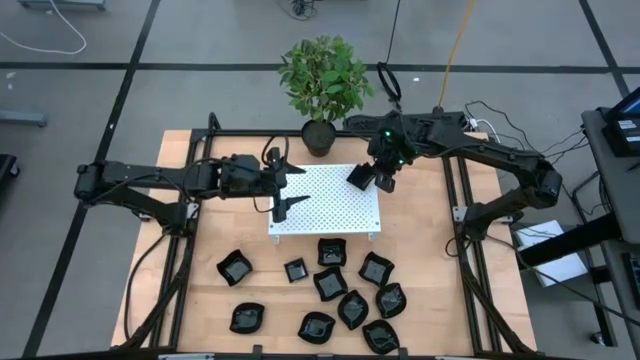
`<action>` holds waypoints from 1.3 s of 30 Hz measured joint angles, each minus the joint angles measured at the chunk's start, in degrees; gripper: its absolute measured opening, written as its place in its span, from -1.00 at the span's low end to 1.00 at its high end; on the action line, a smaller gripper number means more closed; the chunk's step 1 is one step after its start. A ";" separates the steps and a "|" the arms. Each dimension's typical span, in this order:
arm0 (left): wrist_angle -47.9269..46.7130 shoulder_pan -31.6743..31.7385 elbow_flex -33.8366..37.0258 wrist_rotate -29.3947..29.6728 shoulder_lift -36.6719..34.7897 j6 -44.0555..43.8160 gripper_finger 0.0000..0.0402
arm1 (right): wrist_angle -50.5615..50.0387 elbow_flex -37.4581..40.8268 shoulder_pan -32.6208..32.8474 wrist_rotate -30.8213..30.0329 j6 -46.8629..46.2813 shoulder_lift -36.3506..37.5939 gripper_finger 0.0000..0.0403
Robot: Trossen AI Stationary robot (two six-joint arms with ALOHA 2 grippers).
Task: Pick & Place Mini shaped plates
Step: Stack the black square plate on top of the black square plate on the shelf
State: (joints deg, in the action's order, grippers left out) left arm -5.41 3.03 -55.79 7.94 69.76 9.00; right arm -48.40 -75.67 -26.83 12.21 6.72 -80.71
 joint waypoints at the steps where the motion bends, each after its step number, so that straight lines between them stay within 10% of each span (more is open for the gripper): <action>1: 0.01 0.00 0.00 0.00 0.00 -0.01 0.60 | 0.06 0.21 0.00 -0.02 0.00 0.00 -1.00; 29: -4.69 -0.29 0.00 -1.64 0.00 -0.74 0.61 | 7.35 0.53 0.33 -0.29 3.21 0.71 -0.36; 39: -15.55 -11.88 -0.15 -1.87 2.26 -6.47 0.61 | 16.06 0.51 4.20 -0.09 7.09 6.28 -0.36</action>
State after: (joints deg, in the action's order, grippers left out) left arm -20.96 -8.85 -55.94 6.08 72.01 2.53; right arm -32.34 -75.16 -22.63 12.12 13.82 -74.43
